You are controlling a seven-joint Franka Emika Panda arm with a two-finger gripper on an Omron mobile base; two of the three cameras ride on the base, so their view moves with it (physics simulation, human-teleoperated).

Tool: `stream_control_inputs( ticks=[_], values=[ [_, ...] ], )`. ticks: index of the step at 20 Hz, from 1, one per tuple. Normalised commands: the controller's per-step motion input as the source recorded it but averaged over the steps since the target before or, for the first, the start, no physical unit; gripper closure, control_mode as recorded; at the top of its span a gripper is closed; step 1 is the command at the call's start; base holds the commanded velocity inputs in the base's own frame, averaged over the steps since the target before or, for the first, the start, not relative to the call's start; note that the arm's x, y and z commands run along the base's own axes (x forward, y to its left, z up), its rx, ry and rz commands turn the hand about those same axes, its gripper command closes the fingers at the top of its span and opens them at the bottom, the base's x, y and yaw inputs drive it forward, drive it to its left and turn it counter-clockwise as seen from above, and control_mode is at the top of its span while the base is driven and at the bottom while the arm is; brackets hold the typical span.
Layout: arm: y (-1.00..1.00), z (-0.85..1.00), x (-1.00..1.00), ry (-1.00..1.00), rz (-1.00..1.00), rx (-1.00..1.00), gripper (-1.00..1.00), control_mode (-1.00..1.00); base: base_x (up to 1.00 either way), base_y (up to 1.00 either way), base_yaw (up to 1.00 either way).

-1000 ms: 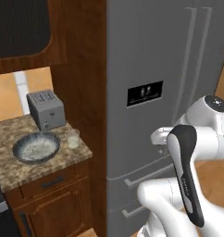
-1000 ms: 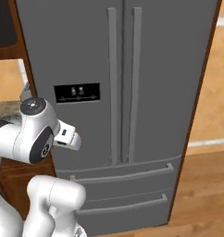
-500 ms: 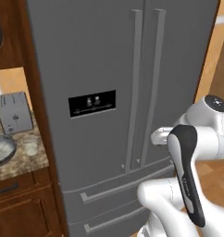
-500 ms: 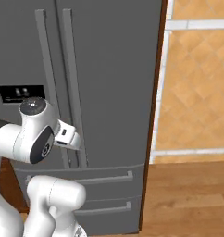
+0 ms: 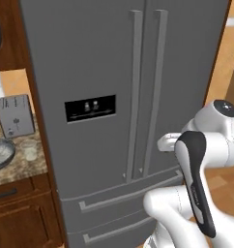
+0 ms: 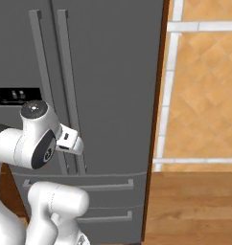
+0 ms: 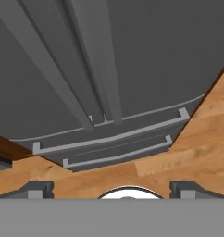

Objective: Grab a lemon wedge from the fridge and one ice cube from the ice bowl, and put them in the glass of lemonade.

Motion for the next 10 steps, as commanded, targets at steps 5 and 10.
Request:
stream_control_inputs(
  ticks=[5, 10],
  values=[
    [0.0, 0.0, 0.0, 0.0, 0.0, 0.0, -1.0, 1.0, -0.29, -0.09, 0.17],
    [0.0, 0.0, 0.0, 0.0, 0.0, 0.0, -1.0, 1.0, -0.44, -0.14, 0.18]
  ],
)
